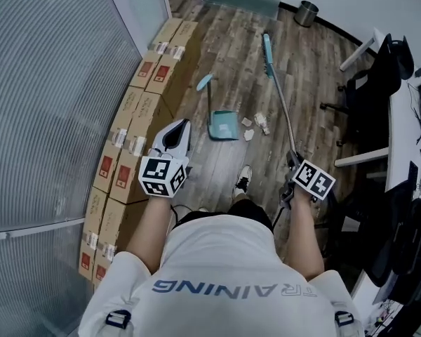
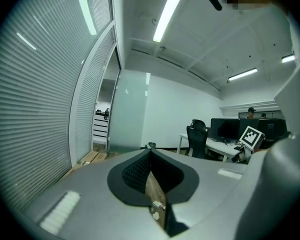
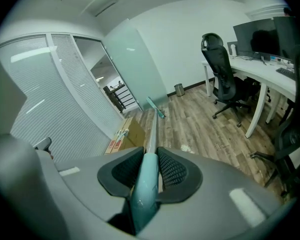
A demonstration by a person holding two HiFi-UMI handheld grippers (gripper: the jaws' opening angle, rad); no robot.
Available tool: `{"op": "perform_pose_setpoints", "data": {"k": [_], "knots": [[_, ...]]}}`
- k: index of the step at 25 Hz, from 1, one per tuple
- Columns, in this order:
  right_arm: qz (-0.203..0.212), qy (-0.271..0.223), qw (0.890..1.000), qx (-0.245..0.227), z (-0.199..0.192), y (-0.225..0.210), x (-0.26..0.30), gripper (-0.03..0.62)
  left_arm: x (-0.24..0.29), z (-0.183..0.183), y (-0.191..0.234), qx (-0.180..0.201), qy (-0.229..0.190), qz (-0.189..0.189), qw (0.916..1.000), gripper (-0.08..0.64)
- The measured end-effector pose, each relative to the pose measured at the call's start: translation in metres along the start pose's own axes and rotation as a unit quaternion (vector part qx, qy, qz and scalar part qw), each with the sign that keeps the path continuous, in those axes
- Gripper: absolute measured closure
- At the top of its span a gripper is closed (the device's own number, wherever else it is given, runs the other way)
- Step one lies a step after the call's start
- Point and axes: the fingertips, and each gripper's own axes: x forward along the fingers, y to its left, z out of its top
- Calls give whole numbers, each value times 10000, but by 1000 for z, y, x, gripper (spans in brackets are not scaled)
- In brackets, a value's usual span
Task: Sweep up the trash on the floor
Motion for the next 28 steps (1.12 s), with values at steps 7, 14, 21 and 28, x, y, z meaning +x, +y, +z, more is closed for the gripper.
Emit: {"op": "perform_pose_setpoints", "data": {"k": [7,14,21,28], "knots": [[220,214,9995,-70,63,-3,68,485,87,18,7,78,114,106,9998,558],[290,397,9988,-54,122,-39,122,485,171,29,-7,165,227,213,9994,558],[275,524,9982,24,157,-54,164,485,218,29,3,141,422,352,9984,557],[-3,830,9965,116,146,-51,188,485,252,12,36,-61,696,211,9973,557]]}}
